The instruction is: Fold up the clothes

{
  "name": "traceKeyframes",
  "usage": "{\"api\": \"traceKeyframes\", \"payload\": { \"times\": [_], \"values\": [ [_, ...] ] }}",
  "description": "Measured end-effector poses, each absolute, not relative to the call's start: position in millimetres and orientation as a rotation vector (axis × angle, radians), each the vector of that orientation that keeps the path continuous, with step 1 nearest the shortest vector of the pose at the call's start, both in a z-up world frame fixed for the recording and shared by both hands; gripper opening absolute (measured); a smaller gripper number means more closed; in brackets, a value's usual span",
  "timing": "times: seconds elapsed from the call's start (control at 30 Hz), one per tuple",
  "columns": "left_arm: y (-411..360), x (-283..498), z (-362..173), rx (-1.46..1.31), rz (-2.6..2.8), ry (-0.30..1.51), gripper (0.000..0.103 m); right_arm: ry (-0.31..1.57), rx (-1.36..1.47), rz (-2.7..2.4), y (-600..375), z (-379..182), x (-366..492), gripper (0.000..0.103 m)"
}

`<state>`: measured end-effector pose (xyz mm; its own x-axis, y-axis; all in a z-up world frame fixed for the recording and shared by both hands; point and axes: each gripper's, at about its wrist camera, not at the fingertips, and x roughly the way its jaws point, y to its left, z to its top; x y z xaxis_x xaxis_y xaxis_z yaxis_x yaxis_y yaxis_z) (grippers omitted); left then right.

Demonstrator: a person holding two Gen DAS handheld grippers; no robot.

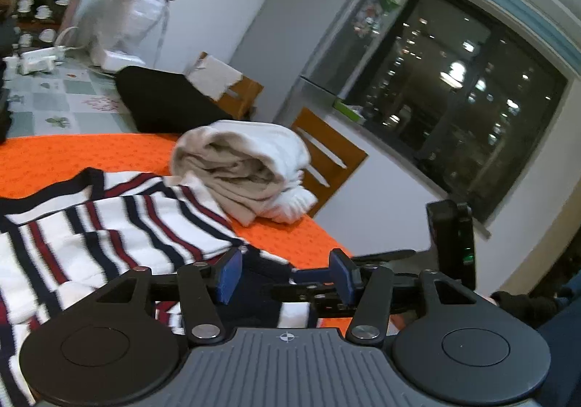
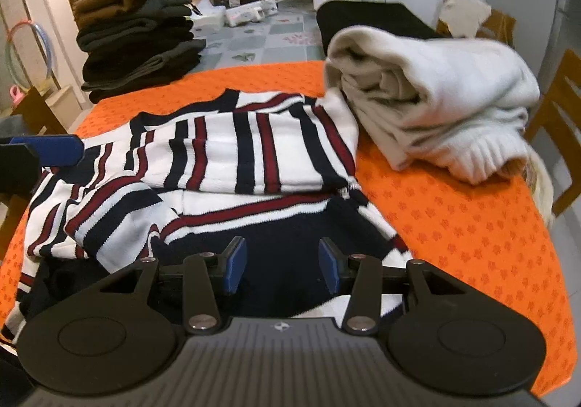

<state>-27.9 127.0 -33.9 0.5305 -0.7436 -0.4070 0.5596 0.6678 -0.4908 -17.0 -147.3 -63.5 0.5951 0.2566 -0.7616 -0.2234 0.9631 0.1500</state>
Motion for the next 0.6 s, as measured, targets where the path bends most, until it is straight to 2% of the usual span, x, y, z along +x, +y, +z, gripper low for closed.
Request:
{"api": "traceKeyframes", "payload": {
  "times": [0.3,0.43,0.53,0.6],
  "values": [
    [205.9,-39.1,-55.2,-0.305,-0.515,0.694,0.060,1.044,0.231,0.363,-139.7,-96.0,8.1,0.050],
    [245.4,-45.3,-69.2,-0.274,-0.347,0.721,0.067,1.086,0.234,0.356,-129.9,-111.0,16.1,0.046],
    [269.2,-43.9,-79.0,-0.267,-0.226,0.739,0.067,1.110,0.202,0.387,-119.6,-115.0,17.3,0.031],
    [282.5,-41.3,-85.5,-0.270,-0.160,0.748,0.067,1.112,0.171,0.410,-113.7,-113.9,17.2,0.013]
  ]
}}
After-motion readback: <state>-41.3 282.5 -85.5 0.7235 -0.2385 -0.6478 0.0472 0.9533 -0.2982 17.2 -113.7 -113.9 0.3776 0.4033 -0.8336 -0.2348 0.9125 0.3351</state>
